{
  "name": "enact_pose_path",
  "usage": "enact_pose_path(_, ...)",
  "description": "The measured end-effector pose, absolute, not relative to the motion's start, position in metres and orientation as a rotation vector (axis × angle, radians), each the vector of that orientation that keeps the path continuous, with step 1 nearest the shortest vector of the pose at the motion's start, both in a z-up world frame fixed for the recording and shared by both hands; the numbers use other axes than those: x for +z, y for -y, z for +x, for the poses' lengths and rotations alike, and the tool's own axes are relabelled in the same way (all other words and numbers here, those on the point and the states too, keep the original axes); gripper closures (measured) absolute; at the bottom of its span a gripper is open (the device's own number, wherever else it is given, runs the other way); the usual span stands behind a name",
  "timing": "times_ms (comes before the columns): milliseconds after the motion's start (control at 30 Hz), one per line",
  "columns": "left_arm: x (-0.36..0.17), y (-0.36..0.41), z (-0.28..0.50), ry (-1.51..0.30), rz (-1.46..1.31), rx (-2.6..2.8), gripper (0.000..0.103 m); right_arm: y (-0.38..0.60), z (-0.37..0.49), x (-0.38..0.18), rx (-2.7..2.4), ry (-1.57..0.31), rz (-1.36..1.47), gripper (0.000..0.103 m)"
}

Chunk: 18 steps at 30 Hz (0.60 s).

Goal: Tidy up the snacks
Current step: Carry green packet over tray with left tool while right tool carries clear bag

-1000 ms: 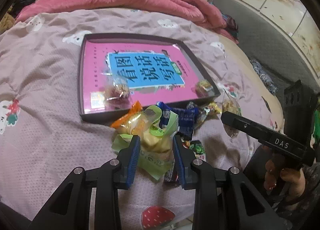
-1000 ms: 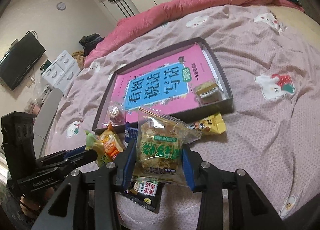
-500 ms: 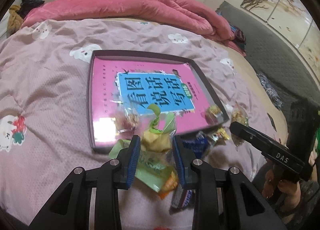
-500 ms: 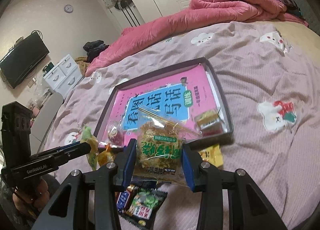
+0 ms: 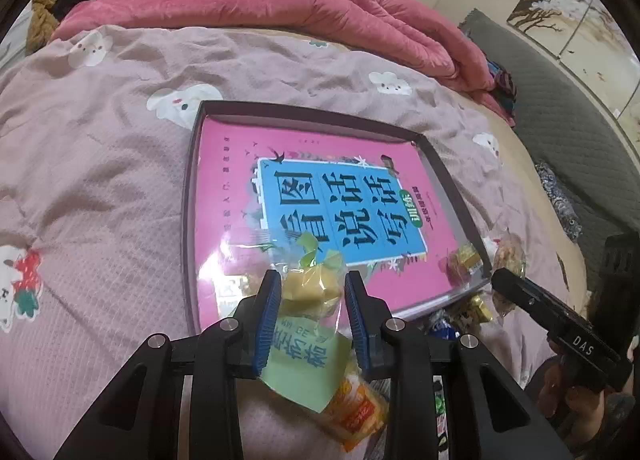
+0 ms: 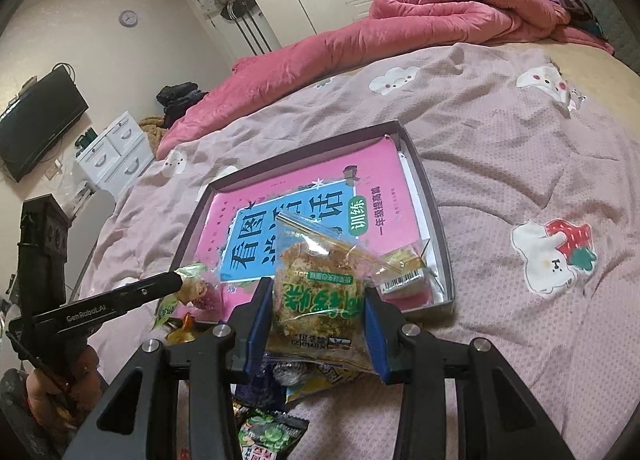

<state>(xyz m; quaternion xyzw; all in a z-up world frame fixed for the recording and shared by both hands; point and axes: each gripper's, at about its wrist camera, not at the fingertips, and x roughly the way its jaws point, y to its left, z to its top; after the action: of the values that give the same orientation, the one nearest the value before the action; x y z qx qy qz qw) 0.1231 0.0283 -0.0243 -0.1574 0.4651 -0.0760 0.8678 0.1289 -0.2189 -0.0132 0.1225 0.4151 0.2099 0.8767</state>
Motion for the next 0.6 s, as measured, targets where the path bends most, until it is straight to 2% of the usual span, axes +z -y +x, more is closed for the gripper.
enact_pose_path(600, -0.033, -0.013, 0.148, -0.972, -0.317, -0.165, 0.068, 0.203, 0.153, -0.025, 0.451, -0.883, 0.199, 0.061)
